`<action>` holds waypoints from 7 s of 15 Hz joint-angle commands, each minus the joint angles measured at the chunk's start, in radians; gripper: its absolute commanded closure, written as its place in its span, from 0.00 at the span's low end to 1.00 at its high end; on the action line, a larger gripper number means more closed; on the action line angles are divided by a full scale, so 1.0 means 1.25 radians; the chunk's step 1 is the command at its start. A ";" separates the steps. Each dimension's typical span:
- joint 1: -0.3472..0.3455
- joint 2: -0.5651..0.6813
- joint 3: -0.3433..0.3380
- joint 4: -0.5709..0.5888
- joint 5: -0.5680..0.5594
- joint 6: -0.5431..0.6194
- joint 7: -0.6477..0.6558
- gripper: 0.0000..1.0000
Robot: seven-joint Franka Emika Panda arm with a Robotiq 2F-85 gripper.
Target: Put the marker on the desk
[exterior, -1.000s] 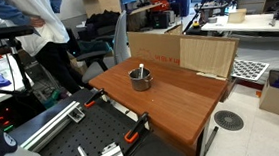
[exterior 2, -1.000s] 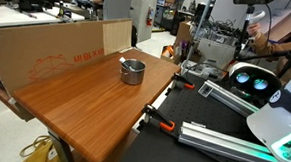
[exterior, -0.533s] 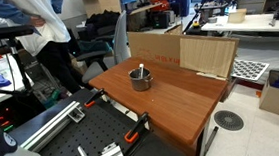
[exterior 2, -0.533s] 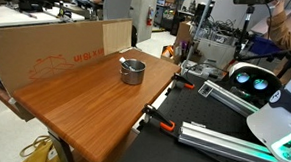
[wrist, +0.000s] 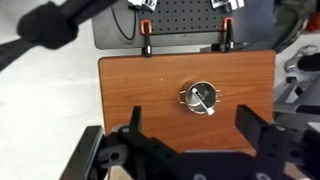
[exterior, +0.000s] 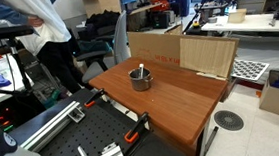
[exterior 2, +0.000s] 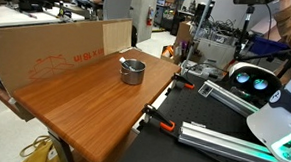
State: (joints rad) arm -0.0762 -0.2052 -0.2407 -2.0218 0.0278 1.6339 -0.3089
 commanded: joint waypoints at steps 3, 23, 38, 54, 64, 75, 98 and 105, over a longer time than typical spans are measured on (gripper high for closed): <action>-0.005 0.023 0.026 -0.006 0.000 0.003 -0.044 0.00; 0.028 0.321 0.160 -0.011 -0.110 0.175 0.022 0.00; 0.080 0.520 0.210 0.084 -0.206 0.184 0.043 0.00; 0.131 0.593 0.224 0.069 -0.253 0.333 0.095 0.00; 0.145 0.574 0.227 0.040 -0.274 0.369 0.127 0.00; 0.138 0.561 0.219 0.045 -0.290 0.370 0.123 0.43; 0.124 0.519 0.226 0.019 -0.276 0.381 0.114 0.94; 0.064 0.399 0.227 -0.018 -0.173 0.372 0.051 0.94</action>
State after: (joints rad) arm 0.0463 0.3667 0.0333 -1.9959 -0.2497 2.0824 -0.1901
